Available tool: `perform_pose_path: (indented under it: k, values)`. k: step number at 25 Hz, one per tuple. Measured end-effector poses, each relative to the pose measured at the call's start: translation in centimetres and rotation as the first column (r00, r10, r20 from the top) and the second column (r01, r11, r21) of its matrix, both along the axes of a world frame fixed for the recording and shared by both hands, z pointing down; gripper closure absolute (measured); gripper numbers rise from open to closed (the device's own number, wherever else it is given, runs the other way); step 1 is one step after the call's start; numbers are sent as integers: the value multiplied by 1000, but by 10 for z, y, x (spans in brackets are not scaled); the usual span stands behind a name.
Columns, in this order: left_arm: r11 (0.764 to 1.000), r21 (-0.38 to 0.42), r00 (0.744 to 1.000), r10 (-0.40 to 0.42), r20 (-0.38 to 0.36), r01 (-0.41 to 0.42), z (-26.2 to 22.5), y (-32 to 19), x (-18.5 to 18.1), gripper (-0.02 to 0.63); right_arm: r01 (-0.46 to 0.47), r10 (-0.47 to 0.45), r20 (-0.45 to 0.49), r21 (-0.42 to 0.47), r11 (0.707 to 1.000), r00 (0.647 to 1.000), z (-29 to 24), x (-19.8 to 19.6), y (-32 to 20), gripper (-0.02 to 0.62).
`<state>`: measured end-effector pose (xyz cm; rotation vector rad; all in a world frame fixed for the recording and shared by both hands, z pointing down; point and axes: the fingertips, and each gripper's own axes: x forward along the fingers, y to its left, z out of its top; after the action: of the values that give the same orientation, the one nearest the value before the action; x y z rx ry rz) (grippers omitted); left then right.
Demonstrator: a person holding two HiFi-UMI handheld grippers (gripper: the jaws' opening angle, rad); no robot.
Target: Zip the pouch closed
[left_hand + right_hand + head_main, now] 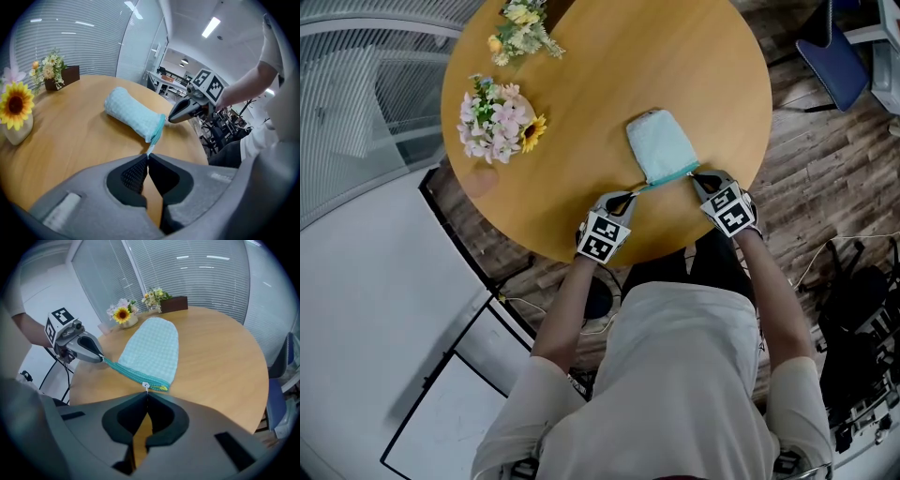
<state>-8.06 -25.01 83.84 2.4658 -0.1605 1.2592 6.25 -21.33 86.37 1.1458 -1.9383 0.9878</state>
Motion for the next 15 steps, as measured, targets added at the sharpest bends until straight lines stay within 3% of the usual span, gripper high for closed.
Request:
perform_pose_path:
  k: [5,15]
  values:
    - [997,-26,997,-70,-6,70,2,-9,-11,584,-2,2,-23,-4,1000,1000,2,11,-7,591]
    - [997,-30,997,-71,-16,71,-1,-1,-8,581,-5,1,-108,-34,999,994,6,13,-4,586]
